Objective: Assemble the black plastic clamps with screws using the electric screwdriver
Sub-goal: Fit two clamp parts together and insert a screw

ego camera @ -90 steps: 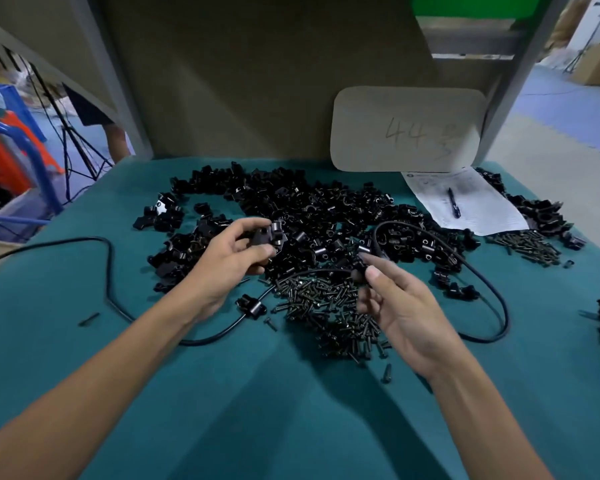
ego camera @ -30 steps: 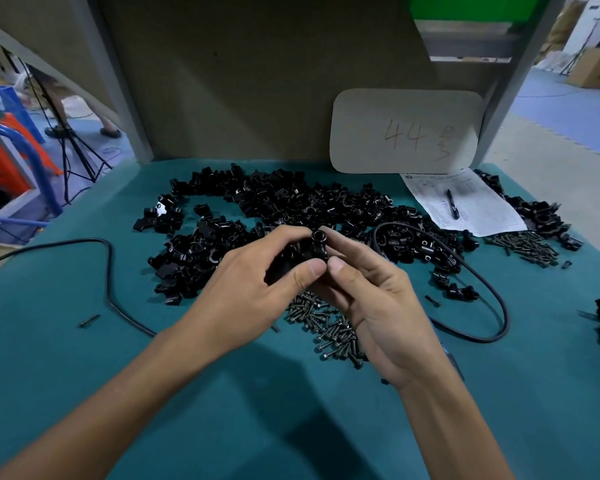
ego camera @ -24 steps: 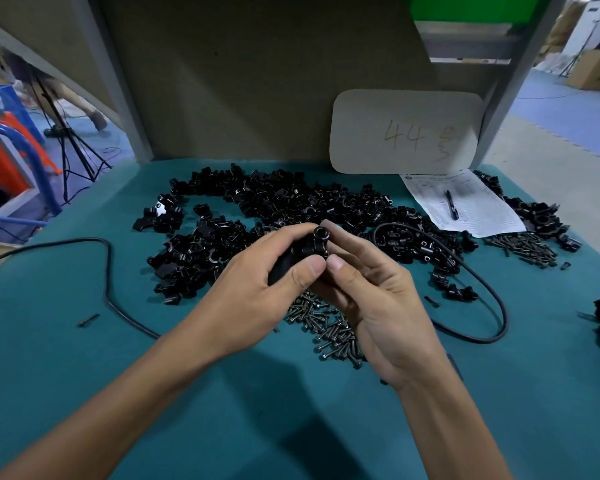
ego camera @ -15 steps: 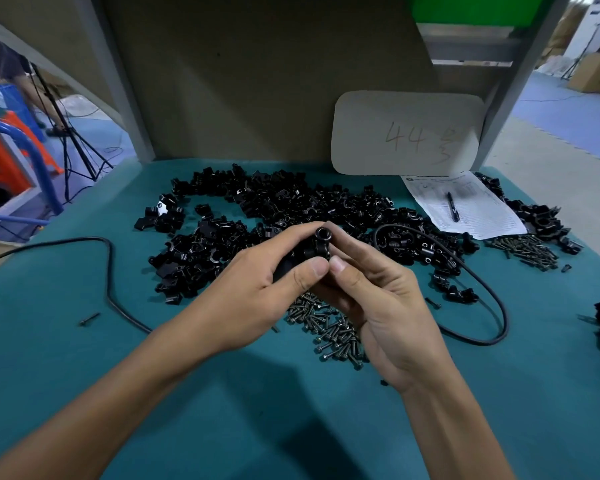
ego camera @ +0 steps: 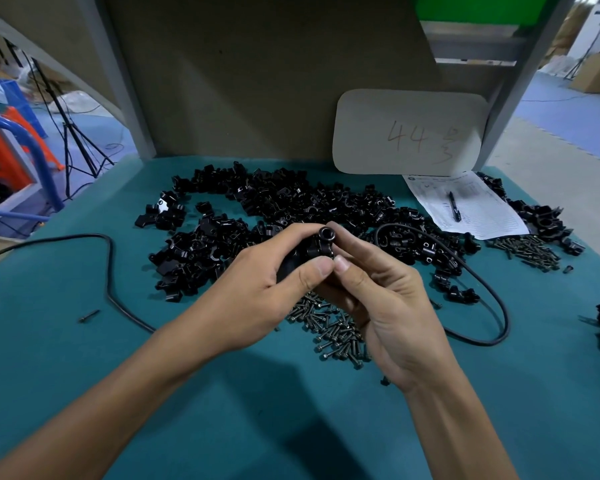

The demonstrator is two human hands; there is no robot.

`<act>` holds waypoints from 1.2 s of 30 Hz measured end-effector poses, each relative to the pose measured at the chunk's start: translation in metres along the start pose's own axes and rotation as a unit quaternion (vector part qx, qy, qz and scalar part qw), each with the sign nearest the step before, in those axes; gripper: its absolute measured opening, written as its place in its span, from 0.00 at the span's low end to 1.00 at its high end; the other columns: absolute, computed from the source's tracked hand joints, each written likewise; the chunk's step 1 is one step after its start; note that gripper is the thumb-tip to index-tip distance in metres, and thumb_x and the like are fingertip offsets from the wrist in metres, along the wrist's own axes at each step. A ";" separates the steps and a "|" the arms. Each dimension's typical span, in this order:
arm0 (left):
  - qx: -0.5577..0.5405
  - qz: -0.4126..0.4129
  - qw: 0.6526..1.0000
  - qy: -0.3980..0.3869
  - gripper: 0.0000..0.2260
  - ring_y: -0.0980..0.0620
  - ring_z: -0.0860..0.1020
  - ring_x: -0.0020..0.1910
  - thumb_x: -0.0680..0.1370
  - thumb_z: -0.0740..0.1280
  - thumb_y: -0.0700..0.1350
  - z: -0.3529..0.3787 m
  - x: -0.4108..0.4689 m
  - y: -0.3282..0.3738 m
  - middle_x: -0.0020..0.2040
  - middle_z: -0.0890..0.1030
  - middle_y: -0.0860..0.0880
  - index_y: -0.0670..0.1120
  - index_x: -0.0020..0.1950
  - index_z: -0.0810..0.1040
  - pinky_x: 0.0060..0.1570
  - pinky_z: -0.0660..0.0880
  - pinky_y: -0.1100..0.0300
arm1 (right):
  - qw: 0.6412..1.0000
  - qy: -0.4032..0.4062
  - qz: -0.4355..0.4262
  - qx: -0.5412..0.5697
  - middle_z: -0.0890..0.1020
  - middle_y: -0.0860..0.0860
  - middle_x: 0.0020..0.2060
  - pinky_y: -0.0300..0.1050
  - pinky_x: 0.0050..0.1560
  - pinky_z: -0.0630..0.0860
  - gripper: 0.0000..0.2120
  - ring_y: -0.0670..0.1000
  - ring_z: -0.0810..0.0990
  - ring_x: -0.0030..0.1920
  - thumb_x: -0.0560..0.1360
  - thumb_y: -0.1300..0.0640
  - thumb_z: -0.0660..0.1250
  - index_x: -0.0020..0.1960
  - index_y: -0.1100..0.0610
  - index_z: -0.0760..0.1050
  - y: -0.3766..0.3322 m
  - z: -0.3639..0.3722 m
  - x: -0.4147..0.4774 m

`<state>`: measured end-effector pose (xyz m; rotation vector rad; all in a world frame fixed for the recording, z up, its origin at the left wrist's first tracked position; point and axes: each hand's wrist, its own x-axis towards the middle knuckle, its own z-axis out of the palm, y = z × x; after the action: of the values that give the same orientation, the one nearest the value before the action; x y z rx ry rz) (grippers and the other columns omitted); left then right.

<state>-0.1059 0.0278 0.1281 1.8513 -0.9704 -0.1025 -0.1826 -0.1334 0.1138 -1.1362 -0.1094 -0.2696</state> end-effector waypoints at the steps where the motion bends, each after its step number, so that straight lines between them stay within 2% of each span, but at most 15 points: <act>1: 0.000 -0.005 1.000 0.003 0.16 0.55 0.78 0.34 0.79 0.62 0.63 0.000 0.000 0.000 0.43 0.82 0.52 0.65 0.67 0.72 0.33 0.76 0.59 | 1.000 0.001 -0.001 -0.002 0.87 0.50 0.51 0.41 0.53 0.82 0.16 0.49 0.86 0.54 0.76 0.61 0.67 0.59 0.48 0.85 0.000 0.000 0.000; 4: -0.008 -0.016 1.000 0.002 0.17 0.54 0.77 0.33 0.79 0.63 0.63 0.001 -0.001 -0.001 0.41 0.82 0.52 0.64 0.67 0.72 0.31 0.76 0.55 | 1.000 0.002 0.000 -0.005 0.87 0.50 0.51 0.41 0.53 0.82 0.16 0.48 0.86 0.54 0.75 0.61 0.68 0.60 0.48 0.85 0.000 0.000 0.000; 8: -0.016 -0.010 1.000 -0.002 0.17 0.63 0.79 0.39 0.80 0.63 0.60 0.001 0.000 -0.001 0.46 0.82 0.63 0.60 0.68 0.73 0.37 0.72 0.70 | 1.000 -0.005 -0.004 -0.011 0.87 0.50 0.52 0.41 0.54 0.82 0.17 0.49 0.86 0.54 0.75 0.60 0.68 0.61 0.49 0.84 -0.002 -0.001 0.000; 9: -0.012 -0.009 1.000 0.000 0.17 0.63 0.80 0.41 0.80 0.63 0.59 0.001 0.000 -0.001 0.47 0.82 0.64 0.59 0.69 0.73 0.39 0.72 0.71 | 1.000 -0.005 -0.005 -0.012 0.87 0.51 0.53 0.41 0.54 0.82 0.17 0.49 0.86 0.55 0.75 0.60 0.68 0.61 0.49 0.84 -0.002 0.000 0.000; 11: -0.007 -0.012 1.000 0.002 0.17 0.62 0.80 0.41 0.81 0.63 0.58 0.002 0.000 -0.002 0.48 0.82 0.63 0.57 0.68 0.73 0.39 0.73 0.70 | 1.000 0.000 -0.007 -0.015 0.87 0.51 0.53 0.41 0.54 0.82 0.17 0.50 0.86 0.55 0.75 0.59 0.69 0.60 0.48 0.84 -0.001 0.000 -0.001; 16: -0.007 -0.027 1.000 0.000 0.17 0.64 0.77 0.35 0.81 0.63 0.57 0.005 0.000 -0.004 0.41 0.80 0.66 0.53 0.69 0.73 0.35 0.71 0.71 | 1.000 0.005 -0.006 -0.016 0.87 0.51 0.53 0.40 0.53 0.82 0.17 0.50 0.86 0.54 0.74 0.59 0.69 0.61 0.49 0.84 0.001 0.001 -0.001; 22: -0.001 -0.030 1.000 0.000 0.17 0.65 0.78 0.38 0.81 0.63 0.57 0.005 0.000 -0.006 0.44 0.80 0.66 0.53 0.68 0.73 0.37 0.71 0.72 | 1.000 -0.015 -0.009 -0.024 0.87 0.51 0.53 0.42 0.54 0.82 0.17 0.51 0.86 0.55 0.76 0.58 0.68 0.62 0.48 0.83 0.004 -0.003 0.000; 24: 0.007 -0.043 0.999 0.004 0.19 0.67 0.78 0.40 0.81 0.62 0.59 0.005 0.000 -0.009 0.45 0.79 0.67 0.54 0.69 0.73 0.38 0.71 0.72 | 0.999 -0.032 -0.003 -0.040 0.86 0.49 0.58 0.44 0.56 0.82 0.18 0.52 0.84 0.61 0.76 0.55 0.70 0.64 0.46 0.82 0.007 -0.010 0.002; 26: 0.028 -0.061 0.998 0.012 0.23 0.66 0.78 0.46 0.79 0.61 0.64 0.004 0.001 -0.014 0.50 0.80 0.65 0.56 0.71 0.71 0.44 0.72 0.67 | 0.995 -0.025 0.003 -0.101 0.84 0.46 0.63 0.45 0.56 0.82 0.19 0.49 0.81 0.65 0.76 0.52 0.71 0.67 0.41 0.80 0.011 -0.021 0.003; 27: 0.042 -0.068 0.997 0.014 0.25 0.64 0.78 0.50 0.78 0.60 0.67 0.003 0.002 -0.017 0.54 0.80 0.63 0.57 0.71 0.71 0.48 0.73 0.63 | 0.984 -0.010 0.004 -0.177 0.84 0.45 0.61 0.47 0.56 0.83 0.18 0.47 0.82 0.62 0.77 0.53 0.72 0.66 0.41 0.80 0.015 -0.028 0.004; 28: 0.052 -0.075 0.996 0.014 0.27 0.62 0.78 0.53 0.77 0.58 0.69 0.001 0.002 -0.020 0.57 0.80 0.62 0.58 0.72 0.70 0.52 0.74 0.59 | 0.958 -0.002 0.008 -0.286 0.85 0.45 0.57 0.49 0.55 0.83 0.14 0.46 0.83 0.57 0.78 0.53 0.72 0.62 0.42 0.81 0.020 -0.036 0.003; 30: 0.059 -0.087 0.994 0.010 0.28 0.62 0.77 0.57 0.76 0.57 0.70 -0.002 0.001 -0.025 0.60 0.79 0.61 0.58 0.72 0.70 0.58 0.75 0.54 | 0.854 -0.042 0.053 -0.515 0.84 0.44 0.47 0.50 0.52 0.80 0.05 0.45 0.82 0.47 0.78 0.50 0.73 0.54 0.46 0.83 0.038 -0.050 -0.002; 31: 0.059 -0.091 0.994 0.010 0.28 0.62 0.77 0.59 0.76 0.57 0.70 -0.003 0.001 -0.027 0.61 0.79 0.61 0.59 0.72 0.69 0.61 0.75 0.52 | 0.801 -0.078 0.074 -0.589 0.82 0.43 0.45 0.49 0.50 0.78 0.05 0.46 0.80 0.45 0.78 0.48 0.72 0.52 0.48 0.82 0.050 -0.054 -0.006; 33: 0.058 -0.095 0.994 0.013 0.28 0.62 0.76 0.62 0.77 0.57 0.71 -0.003 0.001 -0.029 0.63 0.78 0.61 0.59 0.73 0.69 0.65 0.74 0.50 | 0.723 -0.117 0.091 -0.674 0.76 0.46 0.45 0.46 0.46 0.71 0.11 0.49 0.74 0.45 0.80 0.45 0.69 0.53 0.52 0.78 0.075 -0.059 -0.011; 36: 0.065 -0.096 0.993 0.011 0.29 0.60 0.76 0.63 0.76 0.56 0.72 0.000 -0.001 -0.028 0.65 0.77 0.60 0.61 0.73 0.68 0.65 0.73 0.48 | 0.639 -0.116 0.077 -0.756 0.74 0.50 0.51 0.45 0.48 0.65 0.09 0.54 0.72 0.52 0.85 0.49 0.61 0.57 0.55 0.74 0.095 -0.057 -0.009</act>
<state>-0.0901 0.0335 0.1051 2.0595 -0.7980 -0.1383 -0.1686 -0.1461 0.0043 -2.8794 0.0220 0.0175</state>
